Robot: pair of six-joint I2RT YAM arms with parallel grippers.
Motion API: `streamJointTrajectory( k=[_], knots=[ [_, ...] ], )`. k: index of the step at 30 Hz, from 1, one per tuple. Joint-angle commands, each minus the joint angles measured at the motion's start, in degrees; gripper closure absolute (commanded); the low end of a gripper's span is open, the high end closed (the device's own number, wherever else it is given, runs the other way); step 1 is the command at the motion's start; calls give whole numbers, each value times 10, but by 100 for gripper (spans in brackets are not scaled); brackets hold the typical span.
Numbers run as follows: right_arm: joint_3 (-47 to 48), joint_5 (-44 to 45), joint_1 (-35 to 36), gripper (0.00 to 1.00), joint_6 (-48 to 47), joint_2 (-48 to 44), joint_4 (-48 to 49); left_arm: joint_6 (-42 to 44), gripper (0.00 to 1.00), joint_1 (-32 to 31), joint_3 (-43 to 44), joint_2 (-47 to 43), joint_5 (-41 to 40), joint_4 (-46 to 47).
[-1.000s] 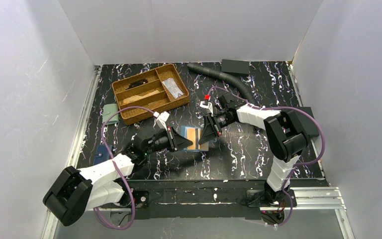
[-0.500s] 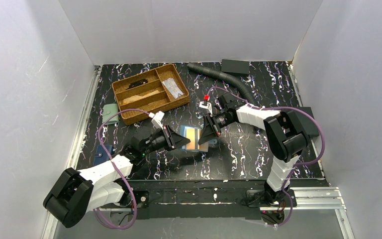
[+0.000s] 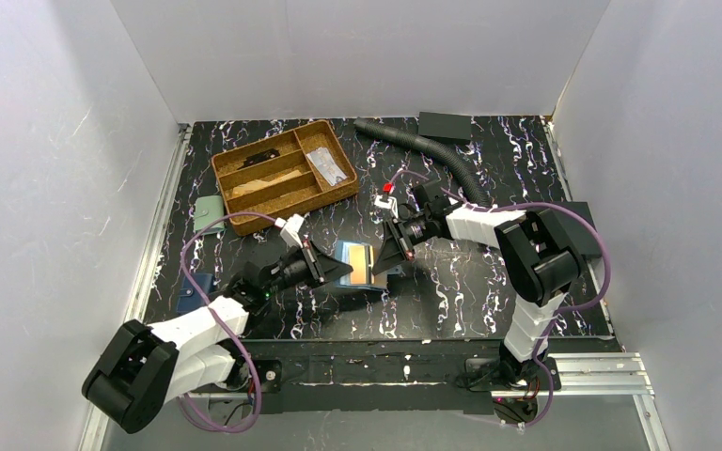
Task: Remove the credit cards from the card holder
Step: Remove the credit card from the card holder.
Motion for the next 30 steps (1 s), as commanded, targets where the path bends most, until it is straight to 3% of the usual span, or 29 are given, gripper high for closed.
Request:
streamJointTrajectory(
  k=[1, 10, 18, 22, 27, 30],
  knots=[
    [-5, 7, -9, 99, 31, 4, 50, 3, 100, 13, -13, -10, 6, 9],
    [-8, 76, -12, 99, 29, 46, 41, 2, 100, 44, -50, 38, 3, 16],
    [27, 151, -15, 99, -50, 90, -62, 20, 100, 76, -81, 123, -8, 15],
    [35, 149, -19, 99, -58, 93, -79, 22, 100, 90, -82, 160, 4, 15],
    [35, 126, -22, 99, -87, 73, -83, 8, 100, 99, -87, 141, 0, -12],
    [39, 113, -26, 99, -98, 65, -92, 11, 93, 100, -84, 91, -17, -78]
  ],
)
